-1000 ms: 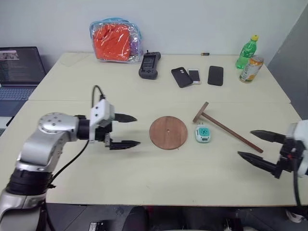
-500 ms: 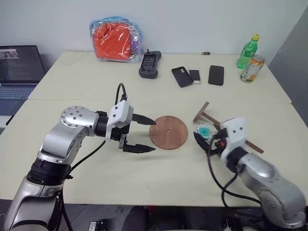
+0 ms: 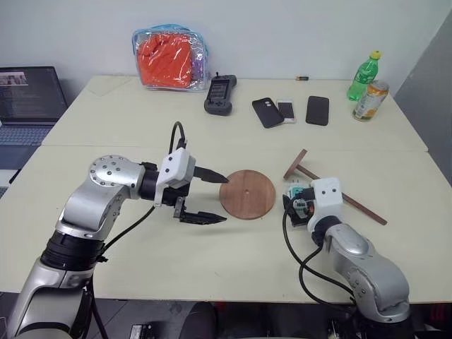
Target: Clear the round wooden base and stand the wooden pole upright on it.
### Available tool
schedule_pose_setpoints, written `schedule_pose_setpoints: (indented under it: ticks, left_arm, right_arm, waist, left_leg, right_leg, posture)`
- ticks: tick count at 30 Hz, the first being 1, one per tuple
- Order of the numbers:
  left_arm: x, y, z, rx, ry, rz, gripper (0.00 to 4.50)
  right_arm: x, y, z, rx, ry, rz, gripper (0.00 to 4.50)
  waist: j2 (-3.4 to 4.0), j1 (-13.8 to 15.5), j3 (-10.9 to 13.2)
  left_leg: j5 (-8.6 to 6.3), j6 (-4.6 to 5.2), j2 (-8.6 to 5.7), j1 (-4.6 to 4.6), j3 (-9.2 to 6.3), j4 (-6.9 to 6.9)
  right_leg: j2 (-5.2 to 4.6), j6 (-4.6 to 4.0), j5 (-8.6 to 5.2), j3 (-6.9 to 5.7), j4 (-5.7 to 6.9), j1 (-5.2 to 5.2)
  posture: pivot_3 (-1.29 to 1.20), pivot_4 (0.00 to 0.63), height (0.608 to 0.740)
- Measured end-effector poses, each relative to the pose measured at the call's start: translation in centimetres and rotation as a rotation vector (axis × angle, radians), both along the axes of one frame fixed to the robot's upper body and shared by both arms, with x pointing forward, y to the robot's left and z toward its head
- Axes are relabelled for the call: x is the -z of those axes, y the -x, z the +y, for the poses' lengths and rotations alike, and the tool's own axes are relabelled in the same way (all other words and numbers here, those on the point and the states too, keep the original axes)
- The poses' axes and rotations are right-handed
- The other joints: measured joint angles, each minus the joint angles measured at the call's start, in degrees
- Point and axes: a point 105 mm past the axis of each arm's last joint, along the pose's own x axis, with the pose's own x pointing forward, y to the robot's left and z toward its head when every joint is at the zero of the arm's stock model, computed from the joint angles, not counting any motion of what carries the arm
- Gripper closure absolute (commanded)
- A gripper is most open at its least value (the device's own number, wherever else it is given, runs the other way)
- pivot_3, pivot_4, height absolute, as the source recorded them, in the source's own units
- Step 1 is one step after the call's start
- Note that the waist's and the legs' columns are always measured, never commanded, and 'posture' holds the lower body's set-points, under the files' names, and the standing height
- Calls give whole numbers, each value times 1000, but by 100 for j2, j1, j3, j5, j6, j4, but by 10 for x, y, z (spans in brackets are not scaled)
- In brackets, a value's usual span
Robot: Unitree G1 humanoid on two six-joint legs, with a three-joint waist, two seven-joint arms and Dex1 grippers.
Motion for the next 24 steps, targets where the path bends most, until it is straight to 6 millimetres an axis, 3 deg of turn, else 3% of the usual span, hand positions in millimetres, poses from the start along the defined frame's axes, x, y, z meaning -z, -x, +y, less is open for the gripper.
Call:
schedule_pose_setpoints:
  ticks: [10, 13, 19, 24]
  left_arm:
    - [1, 1, -1, 22, -5, -14, 0]
    - [1, 1, -1, 21, -6, -14, 0]
    - [2, 2, -1, 19, -8, -12, 0]
    - [3, 2, -2, 14, -5, -12, 0]
  right_arm:
    - [17, -10, -6, 87, -42, 50, 55]
    - [17, -11, -5, 87, -56, 39, 467]
    - [16, -14, -3, 70, -76, 16, 1719]
    - [17, -9, -2, 10, -53, 22, 1719]
  waist:
    - [1, -4, 0]
    - [1, -6, 0]
    - [1, -5, 1]
    - [2, 4, 1]
  left_leg:
    - [0, 0, 3, 0, -1, -1]
    - [0, 0, 2, 0, 0, -1]
    - [0, 1, 2, 0, -1, -1]
    - [0, 1, 2, -1, -3, -1]
  right_leg:
    - [1, 0, 0, -1, 1, -2]
    - [1, 0, 0, 0, 1, -2]
    - [1, 0, 0, 0, 1, -2]
    - [0, 0, 0, -3, 0, -2]
  posture:
    - [0, 150, 740]
    - [0, 150, 740]
    - [0, 150, 740]
    - [0, 150, 740]
